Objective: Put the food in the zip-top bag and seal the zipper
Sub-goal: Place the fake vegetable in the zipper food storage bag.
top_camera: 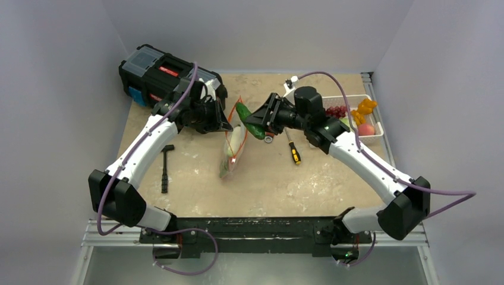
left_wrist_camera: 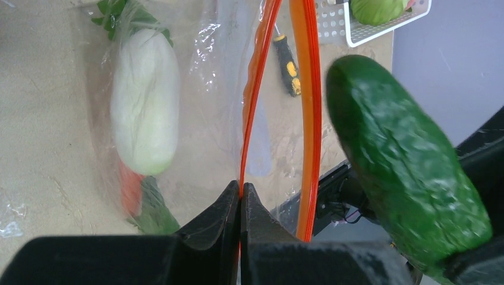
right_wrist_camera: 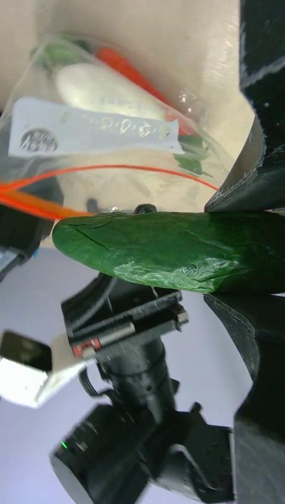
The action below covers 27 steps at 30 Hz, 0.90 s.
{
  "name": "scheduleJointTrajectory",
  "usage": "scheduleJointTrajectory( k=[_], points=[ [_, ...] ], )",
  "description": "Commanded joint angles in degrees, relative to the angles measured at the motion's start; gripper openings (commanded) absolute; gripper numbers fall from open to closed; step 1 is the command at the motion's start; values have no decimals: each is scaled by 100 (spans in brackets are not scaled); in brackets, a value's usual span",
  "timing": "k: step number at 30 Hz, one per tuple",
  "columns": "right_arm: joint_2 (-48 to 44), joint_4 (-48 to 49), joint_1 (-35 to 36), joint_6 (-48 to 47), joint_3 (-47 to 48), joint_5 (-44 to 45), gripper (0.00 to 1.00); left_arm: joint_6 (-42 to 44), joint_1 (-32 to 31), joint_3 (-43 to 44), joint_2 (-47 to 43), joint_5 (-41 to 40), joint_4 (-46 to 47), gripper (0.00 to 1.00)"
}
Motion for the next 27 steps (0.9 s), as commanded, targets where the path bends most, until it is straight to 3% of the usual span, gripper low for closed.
scheduleJointTrajectory(
  k=[1,4,9,13,19,27],
  points=[
    [507,-1431,225,850,891,1021,0,-42,-15,-18,7,15,178,0],
    [1089,-2521,323,827,1573,1297,0,-41,-17,-19,-5,-15,171,0],
    [1363,-2168,569,1364,1547,1295,0,-40,-17,-11,-58,-1,177,0],
    [1647,-2608,814,1716,2095,1872,0,-48,-15,-10,-86,52,182,0],
    [1792,-2348,1024,2392,2154,2122,0,-59,-9,-14,-130,91,195,0],
    [2110,-2329,1176,2166,2506,2771,0,-73,-9,-10,-220,142,208,0]
  ],
)
